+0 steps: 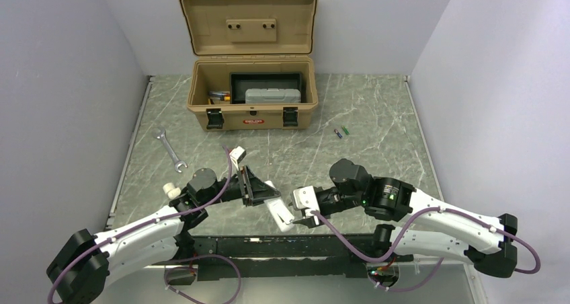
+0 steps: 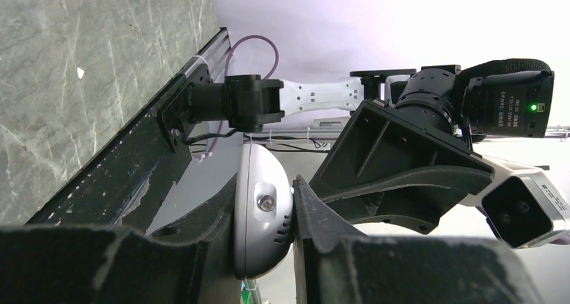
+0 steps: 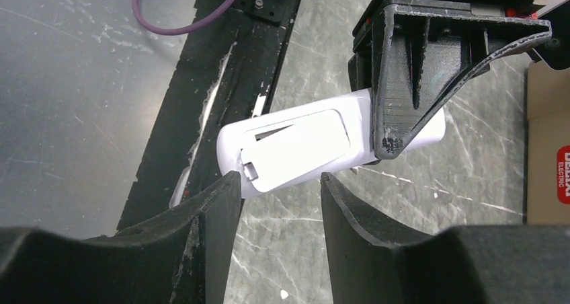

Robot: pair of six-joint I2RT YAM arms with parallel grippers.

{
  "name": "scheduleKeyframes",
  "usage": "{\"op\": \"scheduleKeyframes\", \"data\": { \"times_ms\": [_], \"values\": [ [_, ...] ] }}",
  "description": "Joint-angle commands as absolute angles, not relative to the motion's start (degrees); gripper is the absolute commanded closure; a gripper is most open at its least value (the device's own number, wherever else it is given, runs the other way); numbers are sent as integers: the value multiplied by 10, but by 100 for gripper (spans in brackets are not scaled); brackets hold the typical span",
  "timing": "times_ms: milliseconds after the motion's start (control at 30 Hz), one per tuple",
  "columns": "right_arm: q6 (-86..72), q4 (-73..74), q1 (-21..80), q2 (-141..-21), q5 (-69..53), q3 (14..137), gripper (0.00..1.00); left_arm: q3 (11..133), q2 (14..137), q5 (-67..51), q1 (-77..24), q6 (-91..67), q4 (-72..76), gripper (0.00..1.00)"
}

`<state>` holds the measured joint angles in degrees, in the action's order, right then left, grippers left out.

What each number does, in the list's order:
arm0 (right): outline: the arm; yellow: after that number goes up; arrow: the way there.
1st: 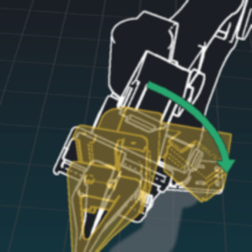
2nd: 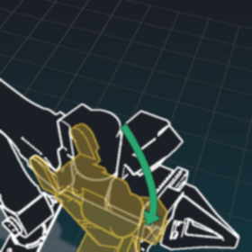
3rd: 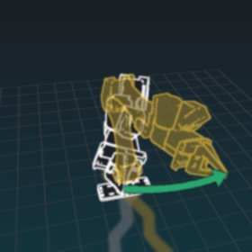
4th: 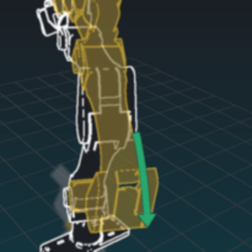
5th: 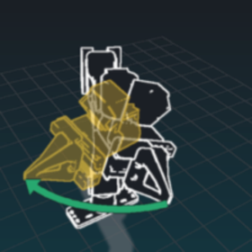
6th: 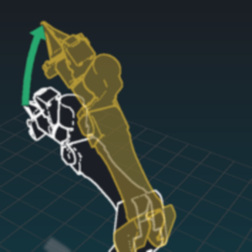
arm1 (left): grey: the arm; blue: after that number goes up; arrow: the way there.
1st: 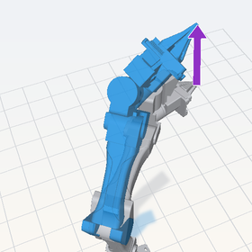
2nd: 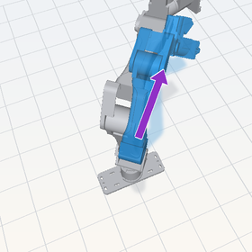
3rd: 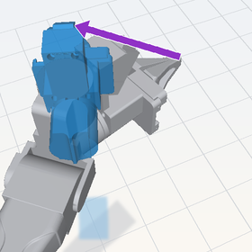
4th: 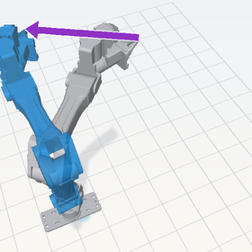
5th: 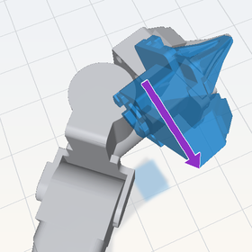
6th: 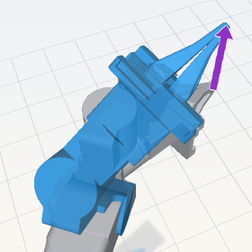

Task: Load the batteries into the remote control
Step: Remove the battery cover from the remote control.

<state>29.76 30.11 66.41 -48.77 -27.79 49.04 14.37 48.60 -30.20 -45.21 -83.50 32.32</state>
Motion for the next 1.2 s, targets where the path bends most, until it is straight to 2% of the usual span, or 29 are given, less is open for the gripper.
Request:
{"op": "scheduleKeyframes", "data": {
  "times_ms": [0, 333, 433, 667, 733, 900, 933, 967, 1167],
  "values": [
    [286, 296, 662, -474, -298, 507, 50, 146, 479, -312, -454, -835, 358, 100],
    [231, 246, 662, -439, -296, 518, 43, 145, 483, -311, -454, -835, 362, 100],
    [183, 210, 663, -420, -270, 511, 35, 146, 485, -312, -454, -833, 361, 100],
    [14, 174, 663, -410, -125, 520, 26, 150, 486, -308, -454, -828, 356, 100],
    [-25, 170, 662, -407, -117, 524, 18, 151, 485, -306, -454, -826, 352, 100],
    [-131, 200, 667, -407, -5, 539, 14, 154, 479, -303, -454, -820, 336, 100],
    [-148, 200, 669, -403, 15, 535, 3, 154, 479, -303, -454, -819, 335, 100],
    [-167, 202, 673, -400, 32, 533, 1, 155, 481, -304, -454, -818, 335, 100],
    [-276, 322, 677, -441, 172, 598, 0, 156, 498, -309, -454, -825, 358, 100]
  ]
}}
